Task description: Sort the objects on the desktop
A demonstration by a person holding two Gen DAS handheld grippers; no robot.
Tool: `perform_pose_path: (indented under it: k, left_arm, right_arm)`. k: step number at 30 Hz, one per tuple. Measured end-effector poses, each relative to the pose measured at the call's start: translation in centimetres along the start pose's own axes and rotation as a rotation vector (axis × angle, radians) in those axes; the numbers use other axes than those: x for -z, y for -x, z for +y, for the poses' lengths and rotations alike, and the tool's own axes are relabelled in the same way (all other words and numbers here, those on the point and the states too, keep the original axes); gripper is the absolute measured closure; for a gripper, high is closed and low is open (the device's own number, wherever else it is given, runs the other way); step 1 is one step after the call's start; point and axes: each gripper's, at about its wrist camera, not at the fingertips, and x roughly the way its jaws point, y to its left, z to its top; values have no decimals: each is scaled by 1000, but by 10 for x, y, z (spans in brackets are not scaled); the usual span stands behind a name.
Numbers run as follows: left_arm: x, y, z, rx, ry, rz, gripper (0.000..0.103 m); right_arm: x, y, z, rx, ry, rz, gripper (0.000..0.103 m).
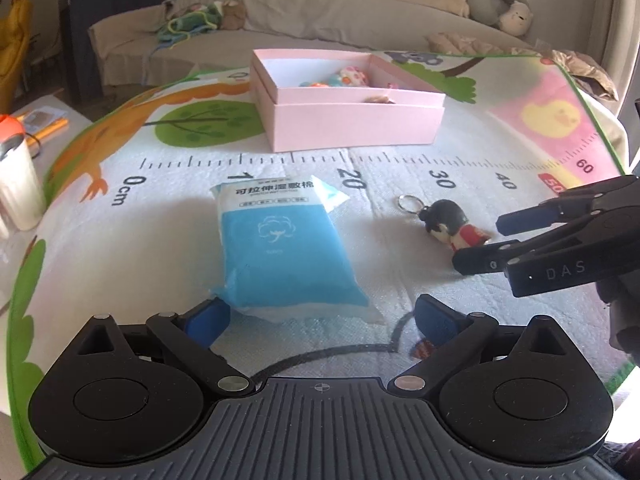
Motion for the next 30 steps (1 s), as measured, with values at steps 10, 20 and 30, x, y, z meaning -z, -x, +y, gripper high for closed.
perform_pose_path:
  k: [10, 20, 30]
  left_arm:
    - [4, -13, 2, -85, -33, -19, 0]
    - [8, -13, 3, -81, -28, -45, 0]
    - [6, -13, 3, -74, -29, -23, 0]
  right_arm:
    - [5, -3, -2, 14, 14, -20, 19]
    - [-9, 16, -20, 65, -60, -128, 19]
    - [3, -7, -60, 117, -257, -63, 15]
